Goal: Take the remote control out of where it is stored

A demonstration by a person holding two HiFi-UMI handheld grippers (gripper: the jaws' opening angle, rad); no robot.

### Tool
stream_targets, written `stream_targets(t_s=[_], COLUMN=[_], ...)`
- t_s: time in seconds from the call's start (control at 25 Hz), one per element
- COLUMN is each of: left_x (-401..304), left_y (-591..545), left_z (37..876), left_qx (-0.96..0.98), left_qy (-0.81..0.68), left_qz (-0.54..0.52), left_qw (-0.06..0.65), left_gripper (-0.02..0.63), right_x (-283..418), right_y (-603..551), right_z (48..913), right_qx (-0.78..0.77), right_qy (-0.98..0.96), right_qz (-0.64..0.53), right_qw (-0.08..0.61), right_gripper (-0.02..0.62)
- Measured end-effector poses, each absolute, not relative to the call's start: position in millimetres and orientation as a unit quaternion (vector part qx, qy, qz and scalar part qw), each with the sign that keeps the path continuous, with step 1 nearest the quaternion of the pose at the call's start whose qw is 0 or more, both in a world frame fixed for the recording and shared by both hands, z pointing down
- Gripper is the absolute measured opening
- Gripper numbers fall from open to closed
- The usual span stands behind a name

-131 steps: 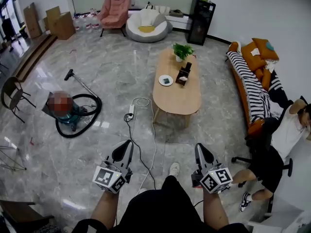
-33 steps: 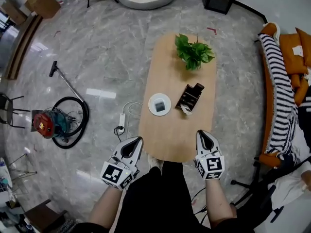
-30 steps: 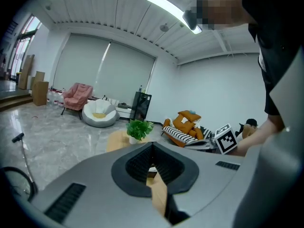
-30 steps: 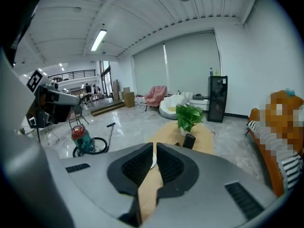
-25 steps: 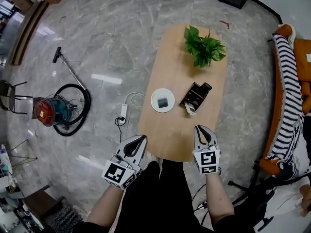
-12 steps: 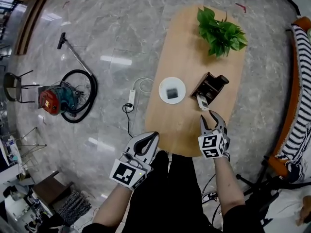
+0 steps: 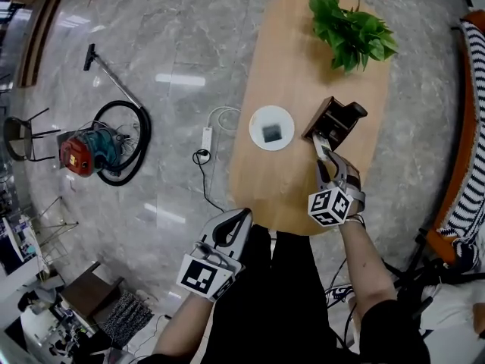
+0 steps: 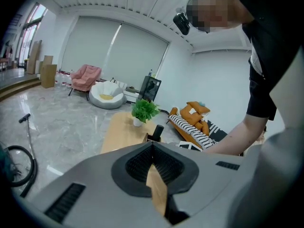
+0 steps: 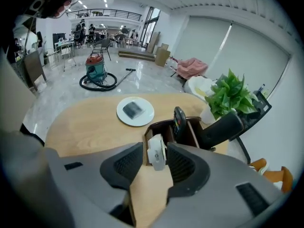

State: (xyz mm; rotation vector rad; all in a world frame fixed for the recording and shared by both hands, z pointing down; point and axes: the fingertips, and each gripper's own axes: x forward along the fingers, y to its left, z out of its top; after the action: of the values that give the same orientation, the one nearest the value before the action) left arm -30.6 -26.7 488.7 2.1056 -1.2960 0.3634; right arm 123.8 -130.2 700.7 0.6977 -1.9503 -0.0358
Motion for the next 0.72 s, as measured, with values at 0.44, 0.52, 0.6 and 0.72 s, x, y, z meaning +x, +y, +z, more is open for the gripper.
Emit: stream_targets(t_s=[0.44, 0.52, 0.6, 0.72], left_x=[-42, -45, -49, -55], left_y=[-11, -8, -4, 2], left_z=[497, 496, 495, 494], left_qx=[0.788, 0.787, 0.785, 0.783], left_qy=[-0.499, -0.502, -0.504, -0.508], left_qz=[0.138, 0.138, 0.138, 0.138], left_qw=[0.333, 0.332, 0.333, 0.332], left_gripper=[0.006, 0.006, 0.006, 0.006], right_x=[125, 125, 125, 124], right_y=[-134, -135, -137, -140], right_z=[725, 727, 729, 726], right_qx=[0.278, 0.279, 0.281, 0.286], right_qy=[-0.789, -0.784, -0.778, -0.771], right_qz=[-0.016, -0.017, -0.022, -0.034], right_qw=[0.548, 0.555, 0.562, 0.569], right_gripper=[0.155, 0.155, 0.155, 0.116])
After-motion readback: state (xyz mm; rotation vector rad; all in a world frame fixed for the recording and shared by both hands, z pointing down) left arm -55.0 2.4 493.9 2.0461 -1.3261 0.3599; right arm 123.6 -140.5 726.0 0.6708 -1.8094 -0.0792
